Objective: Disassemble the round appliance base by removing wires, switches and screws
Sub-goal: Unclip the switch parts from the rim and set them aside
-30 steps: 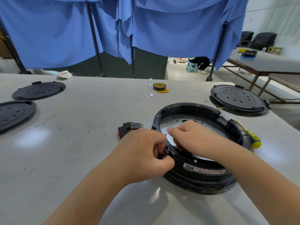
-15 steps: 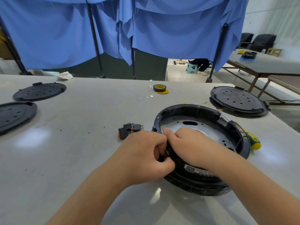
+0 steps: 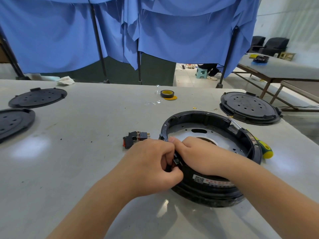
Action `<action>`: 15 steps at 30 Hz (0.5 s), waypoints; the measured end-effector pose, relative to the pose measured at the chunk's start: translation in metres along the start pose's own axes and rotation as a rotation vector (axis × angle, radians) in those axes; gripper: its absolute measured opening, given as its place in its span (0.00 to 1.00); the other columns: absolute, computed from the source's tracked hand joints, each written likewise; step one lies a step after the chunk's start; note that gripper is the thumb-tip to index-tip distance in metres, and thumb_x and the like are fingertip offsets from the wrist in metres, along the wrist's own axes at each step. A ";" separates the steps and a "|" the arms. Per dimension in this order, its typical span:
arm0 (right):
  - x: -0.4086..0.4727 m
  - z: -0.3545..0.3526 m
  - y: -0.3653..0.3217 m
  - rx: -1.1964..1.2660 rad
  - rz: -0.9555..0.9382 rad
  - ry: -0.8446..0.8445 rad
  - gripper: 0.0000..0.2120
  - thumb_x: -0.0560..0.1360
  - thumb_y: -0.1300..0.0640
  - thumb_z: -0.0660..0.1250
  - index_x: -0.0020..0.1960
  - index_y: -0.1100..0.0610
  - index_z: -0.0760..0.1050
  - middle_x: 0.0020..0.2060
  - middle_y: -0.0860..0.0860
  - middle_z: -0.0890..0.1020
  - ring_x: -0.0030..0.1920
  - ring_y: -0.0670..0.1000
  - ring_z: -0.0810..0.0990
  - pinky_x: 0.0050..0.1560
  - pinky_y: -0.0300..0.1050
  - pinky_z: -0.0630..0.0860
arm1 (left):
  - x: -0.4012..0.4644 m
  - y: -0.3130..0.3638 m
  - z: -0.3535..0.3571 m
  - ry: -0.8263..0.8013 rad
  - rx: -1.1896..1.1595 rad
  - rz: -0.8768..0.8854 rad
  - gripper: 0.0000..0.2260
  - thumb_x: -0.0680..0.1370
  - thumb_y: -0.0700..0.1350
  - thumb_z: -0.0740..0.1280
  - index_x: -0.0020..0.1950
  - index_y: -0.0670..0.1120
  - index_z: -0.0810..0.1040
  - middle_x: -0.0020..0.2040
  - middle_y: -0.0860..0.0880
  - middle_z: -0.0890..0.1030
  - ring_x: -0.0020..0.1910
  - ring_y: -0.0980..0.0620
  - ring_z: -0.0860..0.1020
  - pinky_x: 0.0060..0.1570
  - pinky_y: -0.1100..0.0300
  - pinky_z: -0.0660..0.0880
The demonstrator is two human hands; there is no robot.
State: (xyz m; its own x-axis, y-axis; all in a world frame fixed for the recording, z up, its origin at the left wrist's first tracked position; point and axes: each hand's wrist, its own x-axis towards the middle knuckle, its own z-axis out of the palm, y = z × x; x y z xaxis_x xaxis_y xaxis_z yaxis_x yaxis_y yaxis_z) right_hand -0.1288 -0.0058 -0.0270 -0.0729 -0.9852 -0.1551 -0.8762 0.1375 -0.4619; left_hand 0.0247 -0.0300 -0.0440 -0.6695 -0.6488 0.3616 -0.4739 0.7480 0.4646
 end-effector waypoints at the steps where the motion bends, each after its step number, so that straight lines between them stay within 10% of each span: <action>1: 0.000 0.000 0.000 0.004 0.000 -0.001 0.29 0.80 0.39 0.46 0.26 0.54 0.59 0.18 0.47 0.62 0.19 0.45 0.62 0.27 0.44 0.60 | 0.000 0.000 0.000 0.000 0.004 0.003 0.11 0.64 0.51 0.65 0.28 0.49 0.65 0.25 0.53 0.71 0.29 0.54 0.72 0.29 0.65 0.63; 15: -0.001 0.002 0.001 -0.016 0.052 0.100 0.28 0.79 0.39 0.49 0.26 0.55 0.59 0.16 0.48 0.62 0.21 0.48 0.63 0.27 0.43 0.59 | -0.001 -0.004 -0.014 -0.083 -0.031 -0.023 0.09 0.66 0.56 0.68 0.35 0.51 0.81 0.31 0.56 0.81 0.33 0.60 0.78 0.33 0.64 0.75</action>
State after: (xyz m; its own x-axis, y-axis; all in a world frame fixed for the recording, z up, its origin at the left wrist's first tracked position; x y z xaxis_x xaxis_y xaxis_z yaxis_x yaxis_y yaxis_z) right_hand -0.1282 -0.0047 -0.0292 -0.1644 -0.9822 -0.0904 -0.8775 0.1875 -0.4414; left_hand 0.0349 -0.0341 -0.0351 -0.7044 -0.6511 0.2826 -0.4727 0.7274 0.4975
